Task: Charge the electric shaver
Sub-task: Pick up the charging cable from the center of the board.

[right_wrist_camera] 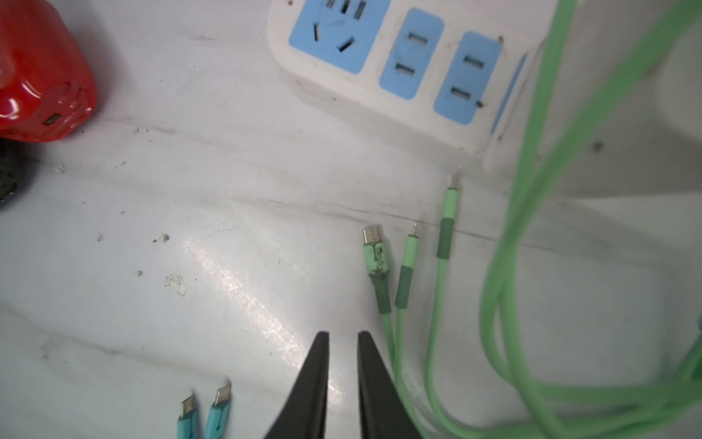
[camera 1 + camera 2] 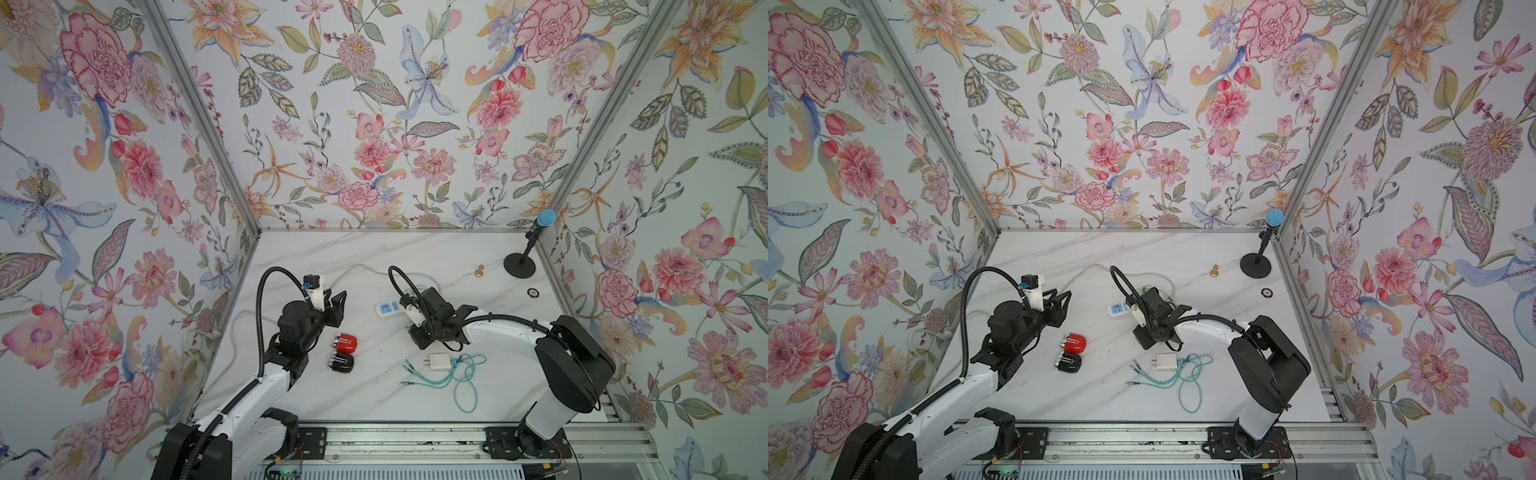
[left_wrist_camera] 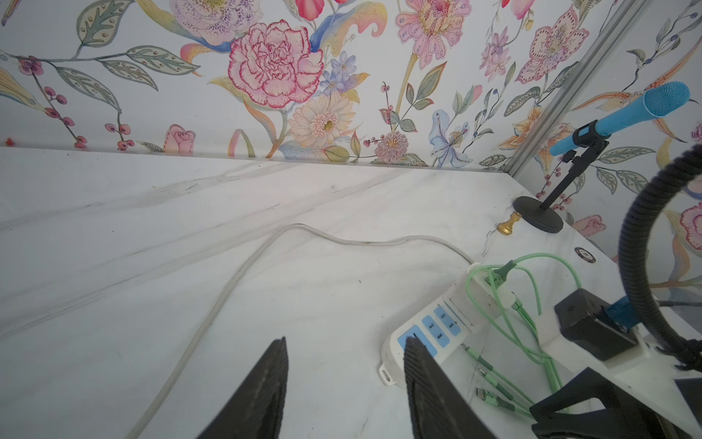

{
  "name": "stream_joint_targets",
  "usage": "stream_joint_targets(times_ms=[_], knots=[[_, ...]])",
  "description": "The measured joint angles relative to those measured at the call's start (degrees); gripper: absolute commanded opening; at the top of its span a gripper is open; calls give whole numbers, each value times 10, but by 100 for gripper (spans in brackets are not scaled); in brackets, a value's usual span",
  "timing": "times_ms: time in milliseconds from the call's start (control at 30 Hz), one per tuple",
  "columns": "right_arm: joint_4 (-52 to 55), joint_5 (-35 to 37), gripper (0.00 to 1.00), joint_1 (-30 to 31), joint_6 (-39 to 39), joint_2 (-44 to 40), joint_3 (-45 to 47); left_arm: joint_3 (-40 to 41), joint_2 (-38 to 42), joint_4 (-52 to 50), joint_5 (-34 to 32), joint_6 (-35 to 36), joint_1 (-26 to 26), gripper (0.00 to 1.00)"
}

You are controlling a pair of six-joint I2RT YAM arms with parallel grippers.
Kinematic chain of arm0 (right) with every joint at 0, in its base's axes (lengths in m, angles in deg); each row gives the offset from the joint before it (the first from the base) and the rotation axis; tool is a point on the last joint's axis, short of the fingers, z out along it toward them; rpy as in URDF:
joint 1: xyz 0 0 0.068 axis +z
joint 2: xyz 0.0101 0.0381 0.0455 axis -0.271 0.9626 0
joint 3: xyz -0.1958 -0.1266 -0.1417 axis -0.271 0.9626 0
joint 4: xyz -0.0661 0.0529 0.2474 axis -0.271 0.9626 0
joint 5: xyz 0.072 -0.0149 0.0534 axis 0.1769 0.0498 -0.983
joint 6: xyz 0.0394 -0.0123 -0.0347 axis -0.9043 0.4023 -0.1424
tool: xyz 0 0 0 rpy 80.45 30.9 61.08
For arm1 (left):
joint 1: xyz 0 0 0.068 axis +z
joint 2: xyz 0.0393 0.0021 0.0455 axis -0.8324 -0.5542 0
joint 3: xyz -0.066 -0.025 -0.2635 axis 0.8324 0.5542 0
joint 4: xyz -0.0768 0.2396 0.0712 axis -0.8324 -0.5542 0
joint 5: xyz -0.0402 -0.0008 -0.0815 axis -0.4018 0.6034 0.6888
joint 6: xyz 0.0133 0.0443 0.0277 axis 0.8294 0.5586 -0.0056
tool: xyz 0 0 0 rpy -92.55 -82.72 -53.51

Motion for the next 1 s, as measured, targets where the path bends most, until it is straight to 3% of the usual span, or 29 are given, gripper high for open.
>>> stream_joint_targets(times_ms=[267,1000], knots=[[0,9,21,-4,13,37,-2,2,2,-7,0,0,0,52],[8,40,27,-5,26,31,-12,2,-14,-7,0,-2,0,52]])
